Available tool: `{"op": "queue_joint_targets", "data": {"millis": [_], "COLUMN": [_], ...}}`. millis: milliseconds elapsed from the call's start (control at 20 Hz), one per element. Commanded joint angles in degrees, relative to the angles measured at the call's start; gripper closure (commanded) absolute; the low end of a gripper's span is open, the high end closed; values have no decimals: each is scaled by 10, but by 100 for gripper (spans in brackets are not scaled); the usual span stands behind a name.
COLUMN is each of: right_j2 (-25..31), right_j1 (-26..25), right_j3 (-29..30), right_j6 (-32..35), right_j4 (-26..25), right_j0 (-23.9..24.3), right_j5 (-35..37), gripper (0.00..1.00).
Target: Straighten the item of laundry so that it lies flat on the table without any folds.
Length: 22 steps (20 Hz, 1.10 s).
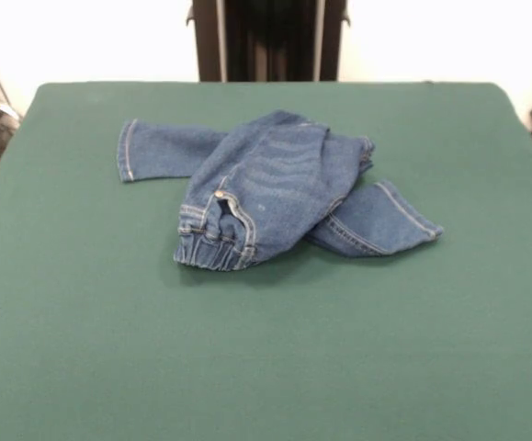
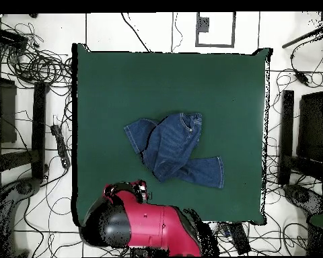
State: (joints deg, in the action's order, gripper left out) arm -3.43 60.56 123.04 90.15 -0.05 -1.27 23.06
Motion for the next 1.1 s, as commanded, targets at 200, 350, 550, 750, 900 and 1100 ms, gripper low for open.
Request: {"op": "queue_joint_targets", "data": {"millis": [200, 350, 550, 750, 900, 1100], "right_j2": [-12, -19, -14, -14, -9, -1], "right_j1": [-128, -143, -170, -179, -180, -192], "right_j3": [-2, -10, -15, -18, -19, -21], "right_j6": [134, 131, 134, 135, 135, 139], "right_j4": [-6, 1, 16, 25, 30, 33], "right_j0": [-18, -26, -23, -21, -20, -19], "right_j5": [-104, -98, -118, -116, -116, -136], "gripper": [0, 0, 0, 0, 0, 0]}}
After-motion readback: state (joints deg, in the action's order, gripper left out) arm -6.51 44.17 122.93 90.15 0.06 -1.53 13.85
